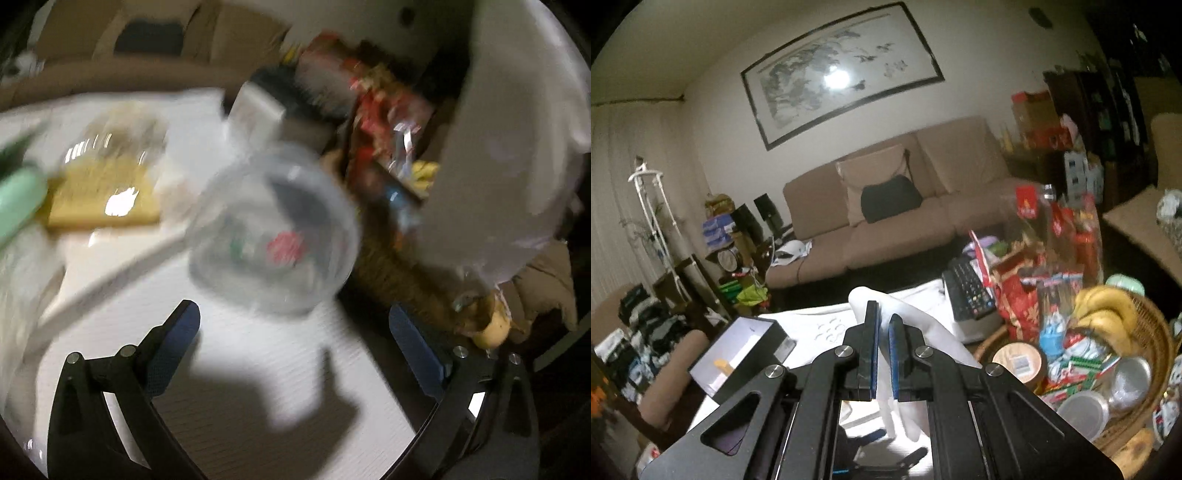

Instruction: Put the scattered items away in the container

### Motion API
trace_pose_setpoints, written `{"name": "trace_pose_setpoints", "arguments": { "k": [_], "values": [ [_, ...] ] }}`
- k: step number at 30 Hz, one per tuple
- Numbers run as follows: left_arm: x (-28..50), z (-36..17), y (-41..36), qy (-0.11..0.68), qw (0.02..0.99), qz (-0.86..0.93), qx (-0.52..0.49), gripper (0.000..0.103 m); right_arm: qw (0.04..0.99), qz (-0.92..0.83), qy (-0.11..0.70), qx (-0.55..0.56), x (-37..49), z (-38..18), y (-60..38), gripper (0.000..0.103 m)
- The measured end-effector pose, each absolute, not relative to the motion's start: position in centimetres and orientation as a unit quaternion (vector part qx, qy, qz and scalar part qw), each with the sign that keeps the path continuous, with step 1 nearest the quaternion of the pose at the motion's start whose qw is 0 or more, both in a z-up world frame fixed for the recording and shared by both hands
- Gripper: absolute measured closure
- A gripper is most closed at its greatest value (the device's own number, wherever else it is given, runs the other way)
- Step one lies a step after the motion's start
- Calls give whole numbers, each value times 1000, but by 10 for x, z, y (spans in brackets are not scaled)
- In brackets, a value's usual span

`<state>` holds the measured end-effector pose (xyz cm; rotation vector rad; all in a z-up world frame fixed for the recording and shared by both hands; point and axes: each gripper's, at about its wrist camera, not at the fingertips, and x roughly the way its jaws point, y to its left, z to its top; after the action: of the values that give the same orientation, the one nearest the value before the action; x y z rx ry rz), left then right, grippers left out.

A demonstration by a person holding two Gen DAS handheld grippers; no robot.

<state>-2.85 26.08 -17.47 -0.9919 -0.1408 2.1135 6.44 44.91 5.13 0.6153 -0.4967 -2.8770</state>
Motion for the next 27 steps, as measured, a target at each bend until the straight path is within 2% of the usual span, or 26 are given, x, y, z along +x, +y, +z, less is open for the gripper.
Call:
{"name": "trace_pose_setpoints", "arguments": {
  "k": [4,7,9,13,14,15,17,22,25,26,27],
  "values": [
    [-38,-157,276,-29,383,844,-374,0,84,-957,-176,216,58,44,455,99],
    [-60,-138,286,-15,395,821,-411,0,86,-956,-177,217,55,43,456,99],
    [-82,-121,295,15,398,807,-437,0,83,-955,-183,217,53,42,460,99],
    [-115,-96,300,66,393,819,-413,3,69,-953,-202,215,53,36,476,99],
    [-124,-93,300,68,396,816,-416,12,68,-952,-205,216,53,34,480,99],
    [-135,-93,299,62,404,807,-425,32,65,-951,-209,217,53,32,484,99],
    [-150,-101,297,57,408,787,-459,57,59,-949,-219,220,53,27,495,99],
    [-150,-125,284,49,461,728,-504,58,56,-944,-233,229,51,16,506,99],
    [-154,-134,280,6,470,715,-518,73,63,-941,-238,232,48,14,503,98],
    [-155,-136,279,-7,469,713,-521,84,68,-941,-235,234,46,14,500,98],
    [-157,-137,281,-11,463,715,-525,89,72,-941,-231,236,45,15,496,98]
  ]
}}
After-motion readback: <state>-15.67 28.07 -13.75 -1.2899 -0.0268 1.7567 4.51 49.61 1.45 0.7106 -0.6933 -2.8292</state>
